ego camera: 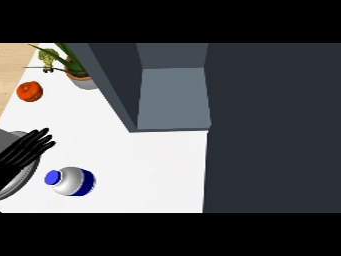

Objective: Pick up the bottled water, place it into the cabinet and close the cabinet

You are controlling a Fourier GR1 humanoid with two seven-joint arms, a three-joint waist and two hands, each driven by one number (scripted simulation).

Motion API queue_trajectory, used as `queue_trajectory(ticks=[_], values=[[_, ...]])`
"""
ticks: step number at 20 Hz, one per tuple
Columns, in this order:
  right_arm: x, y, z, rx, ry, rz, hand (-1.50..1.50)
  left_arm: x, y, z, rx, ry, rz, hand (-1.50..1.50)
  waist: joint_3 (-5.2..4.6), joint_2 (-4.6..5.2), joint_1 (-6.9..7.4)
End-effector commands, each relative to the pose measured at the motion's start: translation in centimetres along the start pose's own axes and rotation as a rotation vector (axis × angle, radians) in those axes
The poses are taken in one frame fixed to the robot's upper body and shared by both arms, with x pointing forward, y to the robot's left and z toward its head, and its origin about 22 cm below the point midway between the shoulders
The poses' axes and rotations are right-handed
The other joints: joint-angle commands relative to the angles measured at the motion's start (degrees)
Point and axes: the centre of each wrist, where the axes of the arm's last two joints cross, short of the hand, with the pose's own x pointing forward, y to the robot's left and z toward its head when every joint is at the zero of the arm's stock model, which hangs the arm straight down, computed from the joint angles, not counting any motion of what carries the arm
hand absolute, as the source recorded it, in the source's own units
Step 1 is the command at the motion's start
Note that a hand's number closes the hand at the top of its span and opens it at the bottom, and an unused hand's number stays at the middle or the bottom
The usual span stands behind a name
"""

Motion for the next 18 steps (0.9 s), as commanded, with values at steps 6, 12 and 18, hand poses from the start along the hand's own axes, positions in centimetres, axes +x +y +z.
queue_trajectory(ticks=[6,12,18], values=[[3.4,0.5,1.0,0.009,-0.068,0.006,-1.50,-7.0,-1.4,-1.4,0.007,-0.024,0.076,-1.50,-0.59,0.48,-0.77],[2.6,0.2,1.5,0.017,-0.049,-0.008,-1.50,-9.6,-1.2,-2.2,0.027,-0.003,0.064,-1.50,-0.52,0.53,-0.93],[2.6,0.6,1.7,0.033,-0.043,-0.012,-1.50,-11.9,-2.5,-2.6,-0.080,0.057,0.169,-1.50,-0.66,0.75,-1.68]])
